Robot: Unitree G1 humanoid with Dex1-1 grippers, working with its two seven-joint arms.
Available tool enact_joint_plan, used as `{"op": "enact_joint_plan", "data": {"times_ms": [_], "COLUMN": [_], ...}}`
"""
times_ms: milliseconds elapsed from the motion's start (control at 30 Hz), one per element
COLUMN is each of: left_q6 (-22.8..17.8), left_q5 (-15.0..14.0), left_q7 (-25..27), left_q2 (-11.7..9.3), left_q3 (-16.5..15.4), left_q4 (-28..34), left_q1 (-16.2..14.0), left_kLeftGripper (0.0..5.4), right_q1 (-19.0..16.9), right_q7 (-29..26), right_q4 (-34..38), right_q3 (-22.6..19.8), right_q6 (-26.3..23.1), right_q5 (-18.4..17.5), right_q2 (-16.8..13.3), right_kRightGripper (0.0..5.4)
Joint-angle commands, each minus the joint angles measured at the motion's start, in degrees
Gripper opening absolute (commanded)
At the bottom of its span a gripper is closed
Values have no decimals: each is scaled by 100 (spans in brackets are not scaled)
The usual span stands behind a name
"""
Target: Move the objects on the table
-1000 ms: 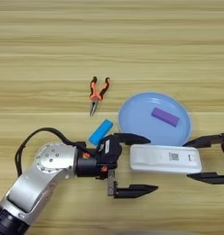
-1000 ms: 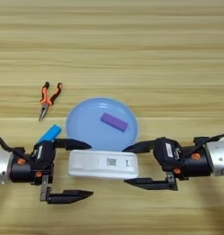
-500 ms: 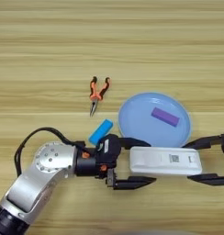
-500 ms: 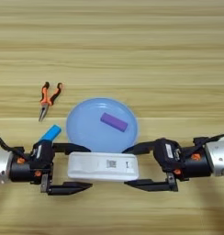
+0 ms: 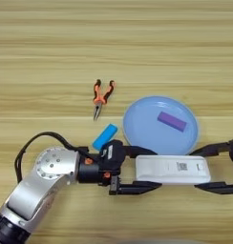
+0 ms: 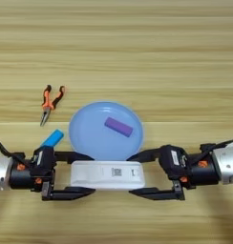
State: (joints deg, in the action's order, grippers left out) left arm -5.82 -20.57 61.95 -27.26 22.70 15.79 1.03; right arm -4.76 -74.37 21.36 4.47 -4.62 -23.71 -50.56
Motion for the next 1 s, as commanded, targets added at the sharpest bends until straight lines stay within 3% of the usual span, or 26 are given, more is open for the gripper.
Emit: {"op": "enact_joint_plan", "data": {"times_ms": [33,400,1000], "left_q6": [63,55,63], "left_q5": [2,12,25], "left_q7": [-18,-44,-82], "left_q2": [99,135,188], "left_q3": [2,-27,-58], "left_q4": [-1,-6,15], "left_q1": [74,105,39], "left_kLeftGripper": [288,288,285], "right_q1": [89,118,33], "right_q7": [10,-10,56], "right_q4": [25,98,253], "right_q3": [15,-53,-131], "right_q6": [-88,-242,-310], "right_q5": [-92,-255,-428], "right_q2": [46,77,69], "right_kRightGripper": [292,292,491]}}
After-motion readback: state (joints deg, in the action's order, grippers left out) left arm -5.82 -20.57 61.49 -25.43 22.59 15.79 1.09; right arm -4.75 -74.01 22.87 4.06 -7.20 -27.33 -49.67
